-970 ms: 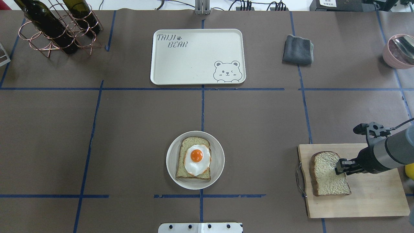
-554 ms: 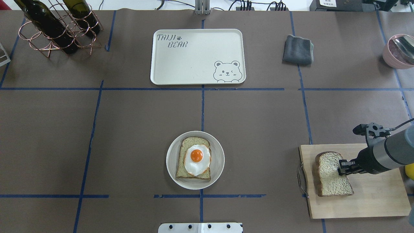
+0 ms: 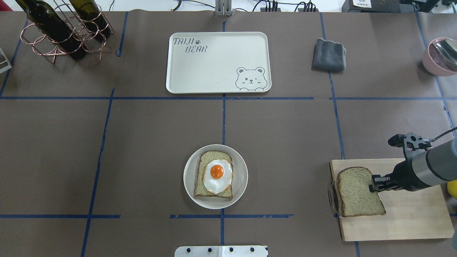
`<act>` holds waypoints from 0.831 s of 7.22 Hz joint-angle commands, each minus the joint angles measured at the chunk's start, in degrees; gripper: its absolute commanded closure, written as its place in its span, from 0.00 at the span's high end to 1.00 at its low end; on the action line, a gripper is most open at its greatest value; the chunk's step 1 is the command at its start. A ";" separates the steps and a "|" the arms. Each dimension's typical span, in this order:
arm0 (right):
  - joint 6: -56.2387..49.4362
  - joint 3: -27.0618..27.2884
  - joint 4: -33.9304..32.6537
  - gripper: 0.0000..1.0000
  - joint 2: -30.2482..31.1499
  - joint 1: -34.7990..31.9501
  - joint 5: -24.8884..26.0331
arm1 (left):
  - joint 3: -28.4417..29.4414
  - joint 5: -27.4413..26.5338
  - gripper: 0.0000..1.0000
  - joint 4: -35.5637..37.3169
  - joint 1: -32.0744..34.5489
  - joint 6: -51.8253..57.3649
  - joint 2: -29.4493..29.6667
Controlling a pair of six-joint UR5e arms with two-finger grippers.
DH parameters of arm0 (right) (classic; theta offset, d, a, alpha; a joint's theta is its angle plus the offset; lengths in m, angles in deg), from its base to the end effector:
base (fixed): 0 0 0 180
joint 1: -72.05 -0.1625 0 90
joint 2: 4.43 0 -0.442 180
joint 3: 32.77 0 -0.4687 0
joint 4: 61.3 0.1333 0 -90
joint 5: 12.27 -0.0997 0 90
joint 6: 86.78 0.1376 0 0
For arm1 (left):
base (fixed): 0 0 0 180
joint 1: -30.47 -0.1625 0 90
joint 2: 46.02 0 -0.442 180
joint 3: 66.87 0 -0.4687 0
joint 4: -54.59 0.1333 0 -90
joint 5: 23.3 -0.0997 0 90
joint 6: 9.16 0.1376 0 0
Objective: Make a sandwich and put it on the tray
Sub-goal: 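Lift the bread slice with the right gripper toward the egg toast plate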
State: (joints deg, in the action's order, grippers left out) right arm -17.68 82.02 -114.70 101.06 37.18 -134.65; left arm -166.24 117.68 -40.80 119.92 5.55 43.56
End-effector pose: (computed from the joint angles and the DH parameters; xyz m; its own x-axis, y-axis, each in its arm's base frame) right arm -0.3740 -0.3332 0.5220 0.5931 0.0461 0.8038 0.0474 0.9946 -0.0920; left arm -0.0208 -0.5780 0.5908 0.6048 0.4380 -0.6652 -0.1684 0.8867 0.4307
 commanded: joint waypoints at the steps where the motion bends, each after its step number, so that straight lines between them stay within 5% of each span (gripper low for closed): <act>1: 4.44 3.76 -0.04 0.00 -3.77 0.24 0.12 | -0.03 0.00 1.00 0.03 0.03 -0.03 -0.02; 4: 13.42 0.63 -0.65 0.00 -21.67 3.65 0.65 | -0.03 0.09 1.00 0.03 0.03 -0.03 -0.02; 6: 13.51 -7.95 -0.74 0.00 -33.97 6.38 0.83 | -0.56 0.09 1.00 0.03 0.03 -0.03 -0.10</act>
State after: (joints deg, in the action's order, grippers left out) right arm -4.43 79.30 -115.36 74.88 41.85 -133.96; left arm -166.46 117.80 -40.77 119.94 5.52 43.52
